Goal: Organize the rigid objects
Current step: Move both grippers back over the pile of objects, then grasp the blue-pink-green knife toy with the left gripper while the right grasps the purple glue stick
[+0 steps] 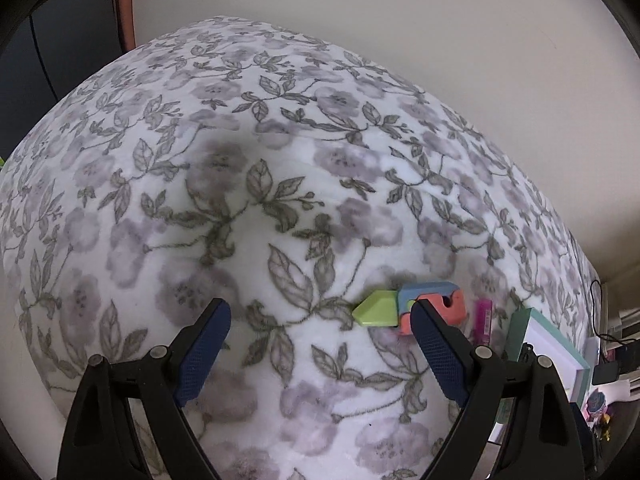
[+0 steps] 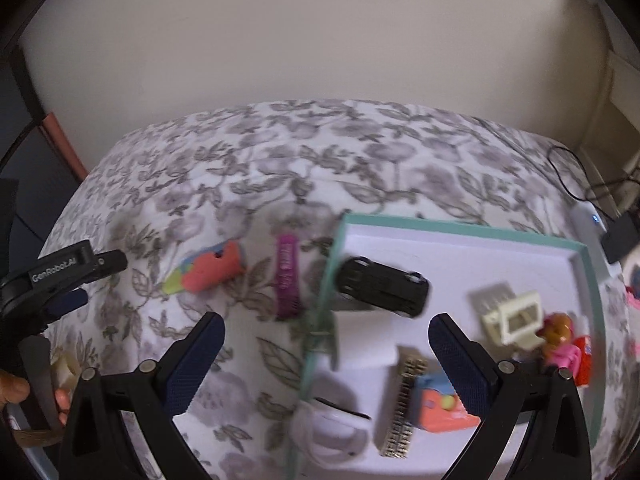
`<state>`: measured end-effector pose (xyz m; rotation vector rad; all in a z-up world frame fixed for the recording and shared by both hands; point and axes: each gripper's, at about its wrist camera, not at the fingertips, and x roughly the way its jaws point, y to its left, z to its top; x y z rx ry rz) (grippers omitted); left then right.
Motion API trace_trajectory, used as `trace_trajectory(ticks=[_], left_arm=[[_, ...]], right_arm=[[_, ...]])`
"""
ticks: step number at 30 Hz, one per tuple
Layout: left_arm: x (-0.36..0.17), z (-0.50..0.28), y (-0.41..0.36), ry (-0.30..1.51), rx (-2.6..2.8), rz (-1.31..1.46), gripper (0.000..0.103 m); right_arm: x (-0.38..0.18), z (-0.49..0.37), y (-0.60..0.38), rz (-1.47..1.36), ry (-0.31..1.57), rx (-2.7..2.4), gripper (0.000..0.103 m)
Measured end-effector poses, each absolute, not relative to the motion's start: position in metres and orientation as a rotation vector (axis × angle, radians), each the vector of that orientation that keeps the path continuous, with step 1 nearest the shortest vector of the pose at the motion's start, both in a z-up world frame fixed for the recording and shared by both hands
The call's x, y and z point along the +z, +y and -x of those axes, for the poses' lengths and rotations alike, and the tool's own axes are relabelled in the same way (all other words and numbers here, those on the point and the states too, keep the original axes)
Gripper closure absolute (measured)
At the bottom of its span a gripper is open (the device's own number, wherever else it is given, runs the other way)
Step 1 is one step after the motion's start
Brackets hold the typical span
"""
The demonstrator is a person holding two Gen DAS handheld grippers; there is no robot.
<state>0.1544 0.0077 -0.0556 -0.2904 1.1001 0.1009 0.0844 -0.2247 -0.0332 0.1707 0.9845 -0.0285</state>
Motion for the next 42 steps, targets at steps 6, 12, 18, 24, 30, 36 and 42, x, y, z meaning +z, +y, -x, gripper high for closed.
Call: trace_trajectory(ticks=[6, 12, 18, 24, 30, 36, 42], left_arm=[[-0.059, -0.165, 0.000, 1.107, 0.042, 0.295, 0.008], [-0.065, -0.179, -0.013, 1.141, -0.015, 0.259, 0.008], [-0.073, -0.192, -0.031, 1.159, -0.066, 0.201, 0.008], [-0.085, -0.204, -0.051, 1.171, -0.106, 0.103, 0.008], [-0.091, -0.212, -0.060, 1.168, -0.113, 0.079, 0.008], [-0.095, -0.214, -0.075, 1.172, -0.174, 0.006, 0.008], [-0.102, -0.210, -0.089, 1.191, -0.220, -0.057, 0.008]], right_arm=[[-0.038, -0.097, -0.214, -0.120, 0.993, -0.022, 0.000], [-0.045, -0.113, -0.212, -0.113, 1.009, -0.017, 0.000], [-0.054, -0.127, -0.211, -0.115, 1.024, 0.001, 0.005], [-0.062, -0.139, -0.222, -0.148, 1.046, -0.020, 0.007], [-0.058, -0.148, -0.243, -0.200, 1.040, -0.063, 0.007], [-0.055, -0.153, -0.256, -0.248, 1.028, -0.068, 0.007], [-0.056, -0.153, -0.262, -0.270, 1.036, -0.071, 0.006]])
